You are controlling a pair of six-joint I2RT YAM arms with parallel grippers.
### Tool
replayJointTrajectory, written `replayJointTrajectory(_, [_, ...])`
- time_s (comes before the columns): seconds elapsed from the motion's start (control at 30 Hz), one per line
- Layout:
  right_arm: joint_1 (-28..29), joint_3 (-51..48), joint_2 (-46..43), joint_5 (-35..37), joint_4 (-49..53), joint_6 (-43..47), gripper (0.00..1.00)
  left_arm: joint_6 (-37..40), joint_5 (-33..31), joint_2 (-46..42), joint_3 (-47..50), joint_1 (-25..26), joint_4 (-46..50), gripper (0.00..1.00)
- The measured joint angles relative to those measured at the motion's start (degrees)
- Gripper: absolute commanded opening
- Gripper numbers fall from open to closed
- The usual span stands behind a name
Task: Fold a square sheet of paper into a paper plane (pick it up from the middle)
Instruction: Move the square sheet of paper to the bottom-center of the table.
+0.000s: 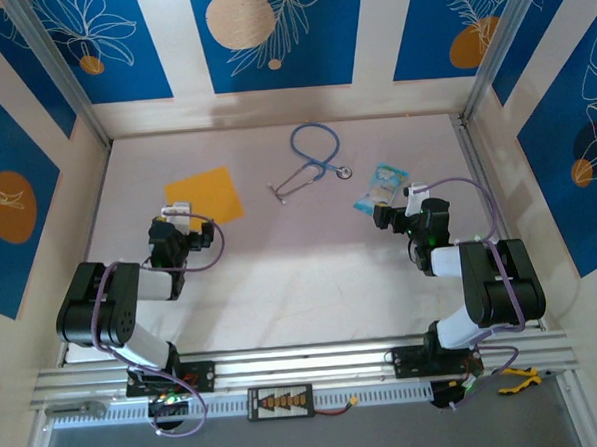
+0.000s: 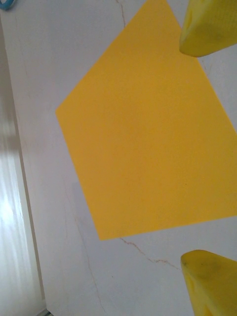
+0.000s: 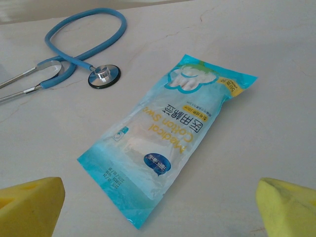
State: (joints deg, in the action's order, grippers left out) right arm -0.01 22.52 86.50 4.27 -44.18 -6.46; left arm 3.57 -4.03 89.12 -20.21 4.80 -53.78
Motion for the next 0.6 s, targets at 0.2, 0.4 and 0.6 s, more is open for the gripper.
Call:
replayJointTrajectory(0.2, [0.0,0.0,-0.02,0.0,0.0,0.02,0.99,0.0,0.07,0.0,0.0,0.0,-0.09,1.0])
replayJointTrajectory(0.4, [-0.02,0.0,-0.02,-0.94,0.0,0.22,0.99,0.02,1.29,0.0,0.85,0.0,-1.97,1.0])
replayJointTrajectory(0.6, [0.0,0.0,-0.04,-2.14,0.13,0.68,0.99,0.0,1.44,-0.15,1.36,0.0,-2.73,1.0])
